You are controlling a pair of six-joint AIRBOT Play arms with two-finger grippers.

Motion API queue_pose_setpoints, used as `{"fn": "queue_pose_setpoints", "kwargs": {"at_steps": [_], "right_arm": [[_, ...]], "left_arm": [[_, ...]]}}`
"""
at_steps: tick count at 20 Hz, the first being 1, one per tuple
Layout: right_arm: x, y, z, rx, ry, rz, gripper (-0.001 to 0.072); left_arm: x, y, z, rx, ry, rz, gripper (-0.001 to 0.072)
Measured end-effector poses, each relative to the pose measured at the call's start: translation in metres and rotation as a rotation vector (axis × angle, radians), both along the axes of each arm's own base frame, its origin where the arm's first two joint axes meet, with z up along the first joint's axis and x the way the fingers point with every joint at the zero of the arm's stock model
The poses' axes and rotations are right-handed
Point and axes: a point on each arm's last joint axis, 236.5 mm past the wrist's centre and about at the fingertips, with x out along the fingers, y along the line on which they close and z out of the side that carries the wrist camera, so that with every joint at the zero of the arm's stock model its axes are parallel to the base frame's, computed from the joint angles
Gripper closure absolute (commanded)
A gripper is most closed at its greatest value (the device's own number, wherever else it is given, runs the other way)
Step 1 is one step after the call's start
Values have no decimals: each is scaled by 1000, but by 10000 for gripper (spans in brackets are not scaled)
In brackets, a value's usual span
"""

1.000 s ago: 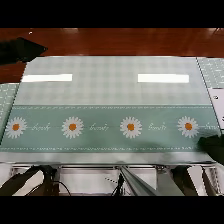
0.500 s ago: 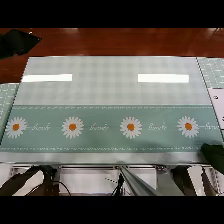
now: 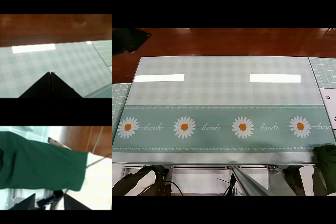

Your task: Fold the shirts.

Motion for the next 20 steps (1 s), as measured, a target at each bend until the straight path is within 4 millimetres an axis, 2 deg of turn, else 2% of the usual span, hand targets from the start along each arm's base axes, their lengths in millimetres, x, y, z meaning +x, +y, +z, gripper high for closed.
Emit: {"fn": "queue_pose_setpoints", "kwargs": {"at_steps": [1, 2, 3, 5, 7, 9, 11, 14, 17, 18, 19, 20], "right_arm": [[13, -3, 0, -12, -51, 32, 285], [34, -7, 0, -25, -125, 85, 285], [59, -9, 1, -38, -211, 152, 285], [123, -8, 14, -57, -446, 305, 285], [188, 6, 38, -57, -691, 454, 285], [239, 35, 55, -15, -835, 614, 253], [275, 74, 53, 58, -857, 789, 222], [306, 135, 21, 160, -717, 1051, 220], [317, 184, -15, 209, -516, 1256, 220], [319, 197, -24, 217, -467, 1303, 220], [320, 208, -32, 222, -420, 1343, 182], [320, 218, -38, 228, -387, 1369, 114]], "left_arm": [[0, 0, 2, -2, -3, -1, 550], [0, -1, 2, -2, -4, -3, 323], [-1, -1, 3, -3, -5, -3, 165], [-1, -1, 3, 1, -4, -4, 165], [-1, 0, -6, 43, 11, -2, 165], [-2, 1, -25, 109, 69, 10, 165], [-8, -1, -48, 175, 149, 5, 165], [-27, -16, -85, 295, 281, -37, 165], [-47, -27, -117, 446, 394, -54, 159], [-53, -28, -127, 499, 430, -52, 109], [-58, -30, -135, 542, 462, -52, 29], [-62, -30, -143, 576, 492, -48, 9]]}}
